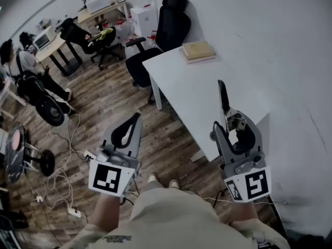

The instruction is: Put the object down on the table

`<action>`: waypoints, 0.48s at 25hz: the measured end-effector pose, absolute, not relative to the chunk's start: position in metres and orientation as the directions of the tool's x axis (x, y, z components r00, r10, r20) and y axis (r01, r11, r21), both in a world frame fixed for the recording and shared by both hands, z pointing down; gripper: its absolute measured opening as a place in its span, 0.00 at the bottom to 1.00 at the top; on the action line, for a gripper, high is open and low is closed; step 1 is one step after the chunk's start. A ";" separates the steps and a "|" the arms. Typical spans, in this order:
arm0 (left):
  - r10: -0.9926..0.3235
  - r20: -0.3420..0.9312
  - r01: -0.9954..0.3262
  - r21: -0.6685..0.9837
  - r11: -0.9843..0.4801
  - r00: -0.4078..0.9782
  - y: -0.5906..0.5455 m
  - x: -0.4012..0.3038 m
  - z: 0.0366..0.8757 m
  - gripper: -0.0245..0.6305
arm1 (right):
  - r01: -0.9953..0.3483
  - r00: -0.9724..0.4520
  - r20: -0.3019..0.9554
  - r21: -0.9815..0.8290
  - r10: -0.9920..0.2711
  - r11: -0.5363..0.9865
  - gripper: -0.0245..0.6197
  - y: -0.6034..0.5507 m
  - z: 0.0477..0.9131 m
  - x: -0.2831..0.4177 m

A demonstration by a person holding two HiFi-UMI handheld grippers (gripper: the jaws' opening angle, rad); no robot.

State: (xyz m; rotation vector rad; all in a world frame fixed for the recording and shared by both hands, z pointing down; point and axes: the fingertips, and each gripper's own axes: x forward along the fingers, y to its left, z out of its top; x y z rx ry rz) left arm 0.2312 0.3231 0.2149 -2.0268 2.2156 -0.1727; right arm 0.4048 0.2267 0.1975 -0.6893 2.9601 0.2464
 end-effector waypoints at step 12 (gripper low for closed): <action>-0.998 -0.010 -0.985 -0.155 0.071 -0.070 0.321 0.230 0.220 0.07 | -0.430 -0.902 -0.096 0.119 -0.421 0.895 0.40 0.225 0.207 0.396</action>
